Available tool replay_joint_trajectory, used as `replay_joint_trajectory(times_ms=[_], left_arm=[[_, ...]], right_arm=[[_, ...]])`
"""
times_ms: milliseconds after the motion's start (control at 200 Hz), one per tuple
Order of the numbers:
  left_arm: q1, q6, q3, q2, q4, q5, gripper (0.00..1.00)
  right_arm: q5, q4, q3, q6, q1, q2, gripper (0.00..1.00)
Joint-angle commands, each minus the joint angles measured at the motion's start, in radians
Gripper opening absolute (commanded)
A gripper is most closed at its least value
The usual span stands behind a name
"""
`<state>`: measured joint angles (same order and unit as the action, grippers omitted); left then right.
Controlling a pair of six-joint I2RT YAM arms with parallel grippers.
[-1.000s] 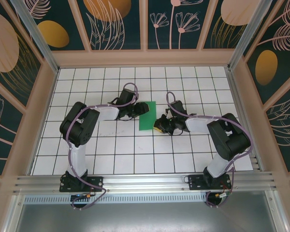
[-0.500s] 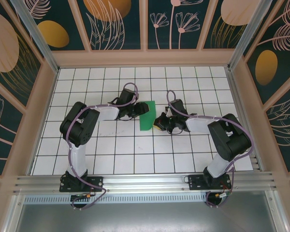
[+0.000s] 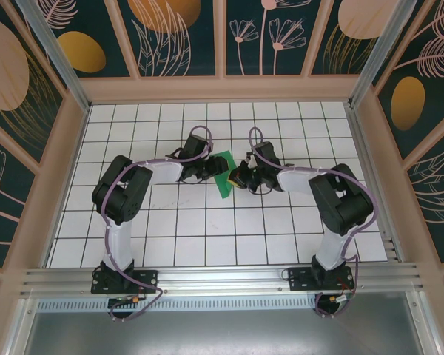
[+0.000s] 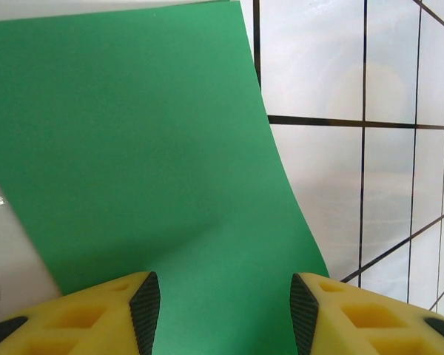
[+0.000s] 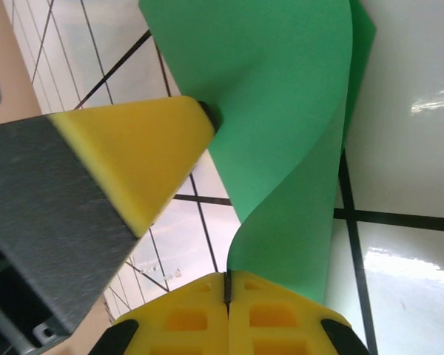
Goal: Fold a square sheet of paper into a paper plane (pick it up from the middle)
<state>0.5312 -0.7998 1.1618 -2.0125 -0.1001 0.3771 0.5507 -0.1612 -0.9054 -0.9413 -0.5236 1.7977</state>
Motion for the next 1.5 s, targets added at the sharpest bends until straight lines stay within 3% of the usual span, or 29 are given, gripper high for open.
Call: replay_joint_trajectory(times_ms=[0,210,485,961,1496], left_arm=[[-0.006,0.024,0.032,0.062,0.013,-0.056,0.51],[-0.026,0.026,0.057,0.026,0.036,-0.148,0.39],[-0.027,0.044,0.109,-0.074,0.106,-0.166,0.20],[-0.027,0.077,0.127,-0.107,0.137,-0.136,0.16],[-0.027,0.082,0.130,-0.115,0.137,-0.109,0.15]], right_arm=[[-0.005,-0.017,-0.033,0.019,0.005,0.025,0.05],[-0.007,-0.027,-0.039,0.023,0.007,0.039,0.04],[0.010,-0.099,-0.030,0.005,0.007,0.047,0.05],[0.025,-0.207,-0.048,-0.041,0.005,0.114,0.05],[0.003,-0.186,-0.101,-0.012,0.001,0.176,0.05]])
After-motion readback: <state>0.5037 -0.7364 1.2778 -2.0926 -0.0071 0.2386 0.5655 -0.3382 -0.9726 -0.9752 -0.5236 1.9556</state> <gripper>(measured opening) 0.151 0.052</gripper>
